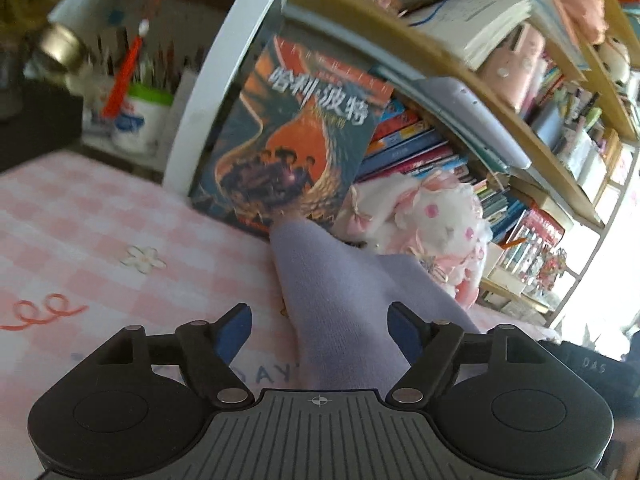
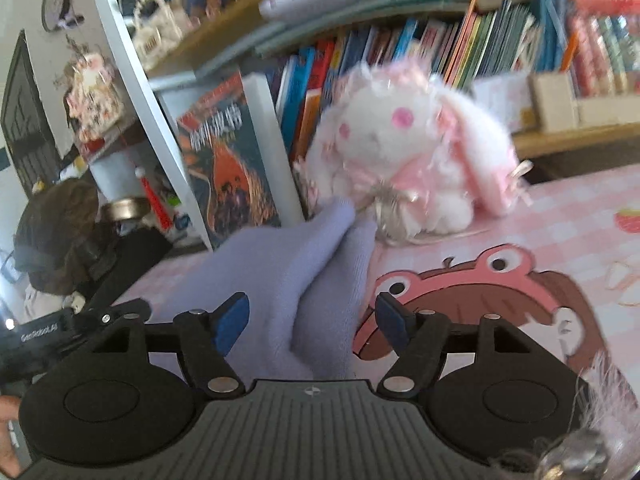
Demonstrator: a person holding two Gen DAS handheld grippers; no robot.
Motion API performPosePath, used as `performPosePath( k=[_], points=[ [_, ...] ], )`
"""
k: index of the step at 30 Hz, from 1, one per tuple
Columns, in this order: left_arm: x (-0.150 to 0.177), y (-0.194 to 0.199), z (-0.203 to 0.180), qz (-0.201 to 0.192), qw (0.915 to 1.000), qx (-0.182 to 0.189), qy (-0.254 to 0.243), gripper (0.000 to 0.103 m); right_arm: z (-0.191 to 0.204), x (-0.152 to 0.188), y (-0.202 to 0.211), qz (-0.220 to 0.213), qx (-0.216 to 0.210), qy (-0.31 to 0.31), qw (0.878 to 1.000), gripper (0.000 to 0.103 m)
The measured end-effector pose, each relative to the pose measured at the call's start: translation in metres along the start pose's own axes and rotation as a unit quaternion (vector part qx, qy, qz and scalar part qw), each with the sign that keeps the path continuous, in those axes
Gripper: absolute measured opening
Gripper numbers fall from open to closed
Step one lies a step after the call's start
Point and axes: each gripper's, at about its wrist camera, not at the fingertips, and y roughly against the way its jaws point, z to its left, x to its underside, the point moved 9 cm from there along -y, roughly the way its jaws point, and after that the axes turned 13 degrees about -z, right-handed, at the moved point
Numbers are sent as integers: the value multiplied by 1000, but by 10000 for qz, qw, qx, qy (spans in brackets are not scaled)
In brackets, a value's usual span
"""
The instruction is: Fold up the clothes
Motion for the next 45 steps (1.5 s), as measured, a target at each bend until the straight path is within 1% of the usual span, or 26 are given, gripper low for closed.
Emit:
performPosePath(
  k=[3, 4, 7, 9, 11, 14, 17, 19, 23, 26, 31, 36, 39, 45],
  points=[
    [-1, 21, -11, -127, 9992, -65, -376, 78, 7, 1, 22, -235, 155, 246, 9993, 68],
    [0, 28, -17, -164, 9984, -83, -544, 81, 10, 2, 29, -302, 204, 342, 9988, 68],
    [4, 49, -35, -309, 9936, -129, -1081, 85, 22, 6, 53, -489, 273, 619, 9965, 69],
    [7, 64, -47, -412, 9892, -146, -1402, 90, 31, 10, 68, -608, 313, 817, 9943, 72],
    [10, 77, -57, -494, 9855, -149, -1619, 92, 40, 13, 83, -689, 317, 1037, 9917, 76],
    [15, 94, -70, -520, 9817, -135, -1825, 92, 51, 20, 103, -733, 355, 1283, 9884, 80],
    [20, 105, -77, -499, 9797, -174, -1936, 93, 60, 27, 121, -782, 379, 1408, 9862, 84],
    [24, 111, -79, -489, 9783, -234, -2001, 94, 63, 32, 129, -804, 389, 1431, 9857, 84],
    [29, 120, -76, -472, 9776, -383, -2015, 94, 67, 41, 139, -797, 442, 1494, 9846, 85],
    [32, 126, -71, -480, 9777, -479, -1986, 95, 70, 41, 145, -879, 478, 1528, 9832, 86],
    [33, 128, -64, -481, 9770, -617, -1982, 96, 72, 42, 147, -914, 538, 1647, 9806, 90],
    [34, 127, -62, -415, 9752, -766, -2033, 98, 69, 43, 144, -804, 589, 1638, 9815, 93],
    [34, 126, -63, -400, 9750, -744, -2057, 99, 65, 43, 143, -784, 683, 1574, 9820, 94],
    [36, 124, -62, -317, 9753, -753, -2052, 100, 65, 43, 144, -811, 707, 1579, 9816, 95]
  ],
)
